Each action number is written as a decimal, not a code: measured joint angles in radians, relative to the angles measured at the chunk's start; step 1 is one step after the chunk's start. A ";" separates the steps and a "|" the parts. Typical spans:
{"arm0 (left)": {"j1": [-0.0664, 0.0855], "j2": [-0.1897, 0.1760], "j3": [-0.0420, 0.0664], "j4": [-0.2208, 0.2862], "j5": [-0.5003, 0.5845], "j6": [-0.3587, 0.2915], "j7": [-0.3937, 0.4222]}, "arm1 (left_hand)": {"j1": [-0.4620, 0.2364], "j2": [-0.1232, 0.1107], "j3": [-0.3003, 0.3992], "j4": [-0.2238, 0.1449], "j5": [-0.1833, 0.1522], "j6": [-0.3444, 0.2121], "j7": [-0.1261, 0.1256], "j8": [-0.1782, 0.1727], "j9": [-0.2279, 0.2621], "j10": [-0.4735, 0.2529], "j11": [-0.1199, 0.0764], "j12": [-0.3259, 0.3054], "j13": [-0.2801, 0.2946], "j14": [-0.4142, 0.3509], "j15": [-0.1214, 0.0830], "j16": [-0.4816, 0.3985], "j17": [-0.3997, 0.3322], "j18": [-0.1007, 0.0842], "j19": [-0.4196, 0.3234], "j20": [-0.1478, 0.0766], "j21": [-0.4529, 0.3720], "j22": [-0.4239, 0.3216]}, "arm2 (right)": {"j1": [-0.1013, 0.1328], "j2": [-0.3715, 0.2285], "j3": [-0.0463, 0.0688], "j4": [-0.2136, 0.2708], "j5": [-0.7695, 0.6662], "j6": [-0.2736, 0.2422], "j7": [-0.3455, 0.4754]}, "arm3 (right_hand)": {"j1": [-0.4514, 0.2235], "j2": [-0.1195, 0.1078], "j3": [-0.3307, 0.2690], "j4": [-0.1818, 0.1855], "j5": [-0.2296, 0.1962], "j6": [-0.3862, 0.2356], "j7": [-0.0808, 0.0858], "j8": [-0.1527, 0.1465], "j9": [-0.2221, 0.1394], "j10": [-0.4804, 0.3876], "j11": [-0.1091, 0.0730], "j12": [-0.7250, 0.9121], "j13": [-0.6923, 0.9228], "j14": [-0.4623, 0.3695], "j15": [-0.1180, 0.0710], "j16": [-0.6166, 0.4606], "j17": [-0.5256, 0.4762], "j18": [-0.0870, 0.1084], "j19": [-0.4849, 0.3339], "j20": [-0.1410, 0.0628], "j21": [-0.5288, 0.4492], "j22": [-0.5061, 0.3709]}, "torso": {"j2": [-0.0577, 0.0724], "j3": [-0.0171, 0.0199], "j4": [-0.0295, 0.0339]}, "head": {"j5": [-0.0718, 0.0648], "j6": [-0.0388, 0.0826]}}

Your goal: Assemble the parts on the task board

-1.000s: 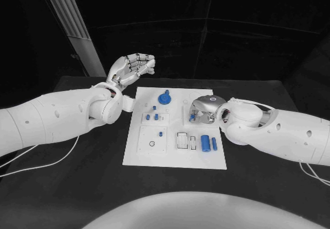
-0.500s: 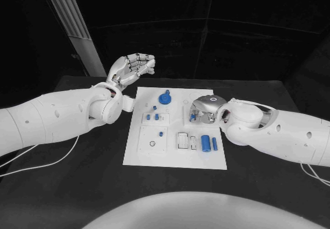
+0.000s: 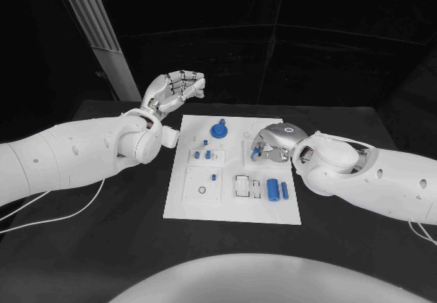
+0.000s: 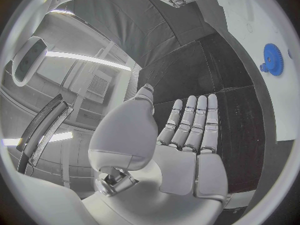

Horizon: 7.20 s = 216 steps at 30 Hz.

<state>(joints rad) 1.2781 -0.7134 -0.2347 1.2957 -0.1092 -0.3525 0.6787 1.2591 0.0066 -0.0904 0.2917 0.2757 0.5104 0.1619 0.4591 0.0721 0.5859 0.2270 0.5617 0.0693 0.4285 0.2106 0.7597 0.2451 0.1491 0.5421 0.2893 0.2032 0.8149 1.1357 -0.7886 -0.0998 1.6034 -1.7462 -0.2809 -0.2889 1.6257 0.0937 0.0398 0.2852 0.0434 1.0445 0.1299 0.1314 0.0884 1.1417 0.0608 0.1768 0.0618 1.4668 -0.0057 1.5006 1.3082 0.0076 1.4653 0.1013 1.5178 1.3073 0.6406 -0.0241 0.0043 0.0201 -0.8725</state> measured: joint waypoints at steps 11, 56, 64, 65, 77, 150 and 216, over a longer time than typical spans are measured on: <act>0.000 0.004 0.000 -0.005 0.000 0.000 0.000 | 0.000 0.000 0.000 0.001 0.000 0.000 0.000 0.002 0.000 0.000 0.000 0.000 0.000 -0.001 -0.001 0.001 -0.003 -0.002 0.000 0.000 0.000 -0.001 | 0.026 -0.045 0.003 0.089 0.016 -0.091 0.039 | 0.000 0.000 -0.004 0.004 0.000 0.005 0.005 0.000 0.000 0.007 0.007 -0.008 0.000 0.000 0.000 0.000 0.000 0.000 0.000 0.000 0.000 0.000 | 0.000 -0.0003 0.0006 | 0.008 0.000; 0.000 0.021 0.000 -0.020 0.000 0.003 0.000 | -0.002 0.002 0.000 0.001 0.000 0.000 0.000 0.002 -0.001 0.000 0.000 0.000 -0.001 -0.001 -0.001 0.004 -0.007 -0.002 0.003 -0.003 0.000 -0.001 | 0.002 0.224 0.000 0.008 -0.132 0.139 0.231 | 0.015 0.001 -0.004 0.003 0.000 0.009 0.009 -0.016 -0.008 0.014 0.014 -0.047 -0.001 0.000 0.000 0.000 0.000 0.000 0.000 0.000 -0.004 0.000 | 0.001 0.0003 0.0007 | 0.054 0.000; 0.000 0.017 0.000 -0.018 0.000 0.003 0.000 | -0.003 0.004 0.000 0.001 0.000 0.000 0.000 0.002 -0.001 0.000 0.000 0.000 -0.001 -0.001 -0.001 0.006 -0.007 -0.002 0.003 -0.003 0.000 -0.001 | -0.011 0.246 0.000 -0.009 -0.164 0.147 0.243 | 0.016 0.000 -0.004 0.003 0.000 0.008 0.008 -0.016 -0.008 0.014 0.014 -0.050 -0.001 0.000 0.000 0.000 0.000 0.000 0.000 0.000 -0.004 0.000 | 0.001 0.0004 0.0003 | 0.055 0.000; 0.000 0.017 0.000 -0.017 0.000 0.003 0.000 | -0.003 0.004 0.000 0.001 0.000 0.001 0.000 0.002 -0.001 0.000 0.000 0.000 -0.001 -0.001 -0.001 0.006 -0.007 -0.002 0.003 -0.003 0.000 -0.001 | -0.013 0.248 0.000 -0.011 -0.168 0.147 0.244 | 0.016 0.000 -0.004 0.003 0.000 0.007 0.007 -0.016 -0.008 0.014 0.014 -0.053 -0.001 0.000 0.000 0.000 0.000 0.000 0.000 0.000 -0.004 0.000 | 0.001 0.0003 0.0003 | 0.055 0.000; 0.000 0.014 0.000 -0.013 0.000 0.003 0.000 | -0.003 0.004 0.000 0.001 0.000 0.001 0.000 0.002 -0.001 0.000 0.000 0.004 -0.001 -0.001 -0.001 0.006 -0.009 -0.002 0.003 -0.003 0.000 -0.001 | -0.020 0.283 0.000 -0.034 -0.191 0.149 0.256 | 0.016 0.000 -0.004 0.003 0.000 0.007 0.007 -0.015 -0.009 0.014 0.015 -0.058 -0.001 -0.004 0.004 0.000 0.000 0.000 0.000 0.000 -0.004 0.000 | 0.001 -0.0005 0.0006 | 0.053 0.000; -0.003 0.018 0.000 -0.019 0.000 0.008 0.000 | 0.001 0.008 -0.006 0.001 0.000 -0.007 0.000 0.007 -0.001 -0.007 0.000 0.005 -0.001 -0.003 0.001 0.010 -0.014 -0.002 0.003 -0.003 0.000 -0.001 | -0.045 0.185 0.000 0.010 -0.006 -0.046 0.221 | -0.244 -0.151 -0.077 0.003 0.010 -0.177 0.088 -0.051 -0.014 -0.171 0.089 -0.048 0.017 0.000 0.065 -0.040 -0.071 0.016 0.002 0.056 -0.074 0.000 | -0.001 -0.0006 -0.0011 | 0.037 0.000; -0.019 0.044 0.000 -0.067 0.000 0.018 0.000 | 0.001 0.008 -0.011 0.001 0.000 -0.010 -0.003 0.011 -0.002 -0.010 0.003 0.009 -0.001 -0.008 -0.001 0.016 -0.022 -0.002 0.003 -0.003 -0.004 -0.002 | 0.012 -0.200 -0.048 0.230 0.654 0.103 -0.318 | -0.491 -0.072 -0.173 -0.001 0.166 -0.155 0.007 0.348 0.135 0.323 0.012 1.391 1.246 0.002 0.012 0.068 0.000 -0.001 0.000 0.015 0.050 0.000 | -0.011 -0.0108 -0.0055 | -0.117 0.000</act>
<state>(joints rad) 1.2586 -0.6693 -0.2347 1.2284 -0.1090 -0.3349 0.6788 1.2605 0.0144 -0.1015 0.2922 0.2756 0.5000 0.1584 0.4699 0.0703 0.5754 0.2305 0.5708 0.0684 0.4200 0.2092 0.7754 0.2234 0.1468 0.5455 0.2860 0.1994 0.8131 1.1473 -0.9889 -0.1481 1.8332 -1.0917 -0.1783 -0.6069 1.1345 0.0215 -0.1329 0.2841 0.2097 0.8896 0.1370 0.4790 0.2234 1.4648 0.0730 1.5683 1.3079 1.4687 0.0068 1.5684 1.3079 0.0070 1.4655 0.1161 1.5676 1.3078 0.6292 -0.0349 -0.0012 -0.0972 -0.8725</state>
